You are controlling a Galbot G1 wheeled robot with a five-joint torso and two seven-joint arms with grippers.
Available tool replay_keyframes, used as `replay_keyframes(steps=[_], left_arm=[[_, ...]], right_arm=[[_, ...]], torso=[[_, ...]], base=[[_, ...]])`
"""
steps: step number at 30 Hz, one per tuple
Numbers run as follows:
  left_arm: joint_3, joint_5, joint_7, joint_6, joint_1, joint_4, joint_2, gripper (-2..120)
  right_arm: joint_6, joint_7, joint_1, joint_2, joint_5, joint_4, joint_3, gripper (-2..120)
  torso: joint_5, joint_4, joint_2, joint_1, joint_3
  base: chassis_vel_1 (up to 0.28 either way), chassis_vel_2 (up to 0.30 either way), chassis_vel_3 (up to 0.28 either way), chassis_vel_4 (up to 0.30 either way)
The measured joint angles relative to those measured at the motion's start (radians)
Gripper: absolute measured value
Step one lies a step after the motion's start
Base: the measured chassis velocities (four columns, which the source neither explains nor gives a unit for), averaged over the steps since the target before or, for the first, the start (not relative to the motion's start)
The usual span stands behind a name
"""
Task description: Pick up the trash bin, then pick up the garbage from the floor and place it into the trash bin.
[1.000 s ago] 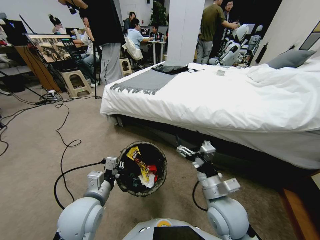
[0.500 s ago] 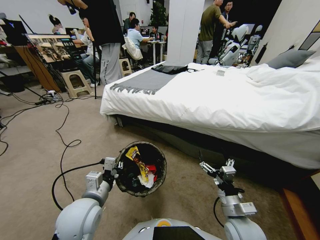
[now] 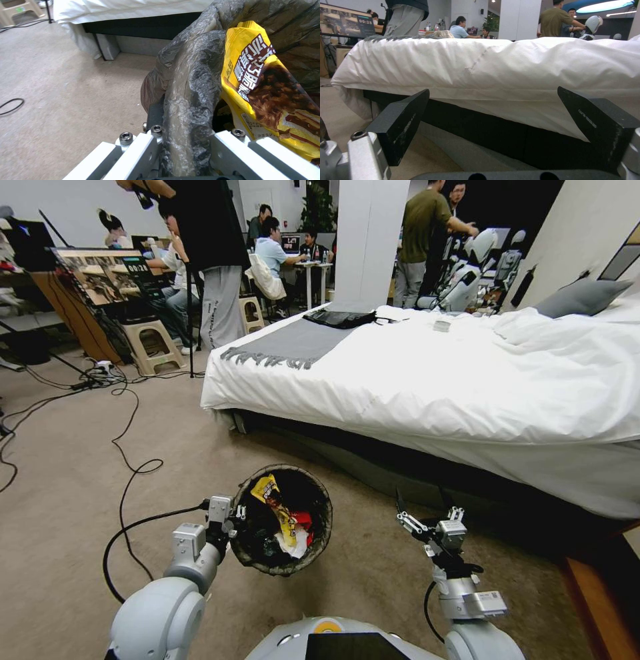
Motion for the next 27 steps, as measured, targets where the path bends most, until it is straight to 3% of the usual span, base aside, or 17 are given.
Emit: replay_keyframes(steps=[27], left_arm=[[-0.005, 0.000, 0.000, 0.001, 0.008, -0.005, -0.009, 1]], right_arm=[[-0.006, -0.002, -0.003, 0.006, -0.001, -0.019, -0.015, 100]], torso=[[0.0000, 0.0001, 0.000, 0.000, 0.000]], base=[[0.101, 0.104, 0.106, 0.104]])
